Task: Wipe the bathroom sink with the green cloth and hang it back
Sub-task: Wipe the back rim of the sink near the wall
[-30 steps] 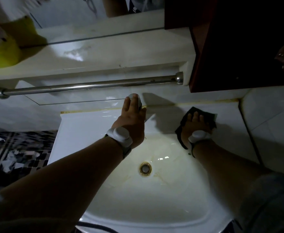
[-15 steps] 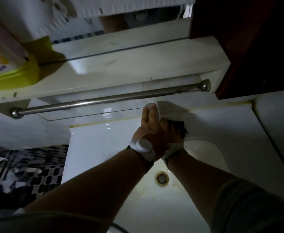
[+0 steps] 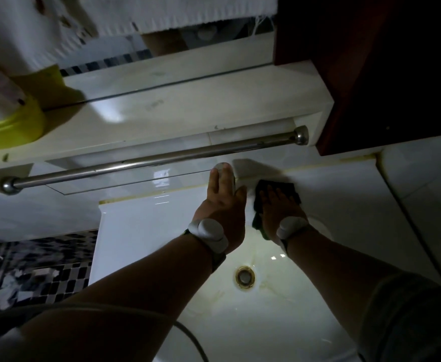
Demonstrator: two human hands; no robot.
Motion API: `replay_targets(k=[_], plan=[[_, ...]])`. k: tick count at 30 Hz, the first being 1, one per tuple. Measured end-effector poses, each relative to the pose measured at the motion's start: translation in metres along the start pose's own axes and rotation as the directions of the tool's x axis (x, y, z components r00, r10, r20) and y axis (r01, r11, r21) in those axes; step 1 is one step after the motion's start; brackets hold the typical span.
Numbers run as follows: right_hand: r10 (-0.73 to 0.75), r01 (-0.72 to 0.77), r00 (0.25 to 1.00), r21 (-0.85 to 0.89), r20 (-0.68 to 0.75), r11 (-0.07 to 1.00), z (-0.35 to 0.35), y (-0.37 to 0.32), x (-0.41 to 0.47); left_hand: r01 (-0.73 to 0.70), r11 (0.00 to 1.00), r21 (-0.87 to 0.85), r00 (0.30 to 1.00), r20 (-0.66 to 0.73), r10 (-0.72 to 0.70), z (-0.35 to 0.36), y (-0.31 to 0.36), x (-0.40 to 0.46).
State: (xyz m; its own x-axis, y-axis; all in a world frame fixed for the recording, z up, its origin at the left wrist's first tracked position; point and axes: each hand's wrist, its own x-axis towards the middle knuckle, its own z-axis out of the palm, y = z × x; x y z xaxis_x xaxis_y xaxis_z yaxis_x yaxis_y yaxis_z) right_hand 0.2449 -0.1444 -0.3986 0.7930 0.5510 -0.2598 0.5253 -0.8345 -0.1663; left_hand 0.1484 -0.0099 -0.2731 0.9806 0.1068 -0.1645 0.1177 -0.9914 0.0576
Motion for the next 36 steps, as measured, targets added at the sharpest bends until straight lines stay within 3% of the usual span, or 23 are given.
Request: replay_targets(k=[10,13,16,21,26,29,32,36], plan=[[0.349,-0.348,0.929,-0.029,0.125,0.937,-0.013,0.135,-0.024,0.013,0.997,0.07,0.999,0.033,-0.015,-0.005,0.004,-0.001],[0.435,-0.433,0.89,-0.051,0.138,0.9,-0.011,0.14,-0.022,0.019,0.998,0.06,1.0,0.024,-0.02,-0.007,0.005,-0.002],[0.494,-0.49,0.86,-0.06,0.13,0.87,-0.015,0.102,-0.021,0.017,0.998,0.061,0.999,0.031,-0.019,-0.009,0.007,-0.002],[0.259,-0.259,0.965,0.014,-0.035,0.966,-0.019,0.01,-0.012,0.038,0.999,0.019,0.999,0.007,-0.038,-0.007,0.007,-0.002],[0.0,-0.001,1.0,0.062,0.029,0.998,-0.004,-0.055,-0.006,0.03,0.999,0.025,0.999,-0.036,-0.029,-0.002,0.007,-0.001],[-0.067,0.06,0.996,0.112,0.058,0.992,-0.002,-0.047,-0.001,0.07,0.997,0.011,0.997,-0.018,-0.07,-0.001,0.006,-0.001],[-0.146,0.142,0.987,0.054,0.069,0.988,-0.003,-0.013,-0.001,0.109,0.994,-0.005,0.993,-0.036,-0.109,-0.004,0.013,0.0],[-0.046,0.046,0.995,0.003,0.094,0.999,-0.011,0.049,-0.006,0.155,0.988,-0.025,0.988,0.003,-0.155,-0.006,0.017,0.001]])
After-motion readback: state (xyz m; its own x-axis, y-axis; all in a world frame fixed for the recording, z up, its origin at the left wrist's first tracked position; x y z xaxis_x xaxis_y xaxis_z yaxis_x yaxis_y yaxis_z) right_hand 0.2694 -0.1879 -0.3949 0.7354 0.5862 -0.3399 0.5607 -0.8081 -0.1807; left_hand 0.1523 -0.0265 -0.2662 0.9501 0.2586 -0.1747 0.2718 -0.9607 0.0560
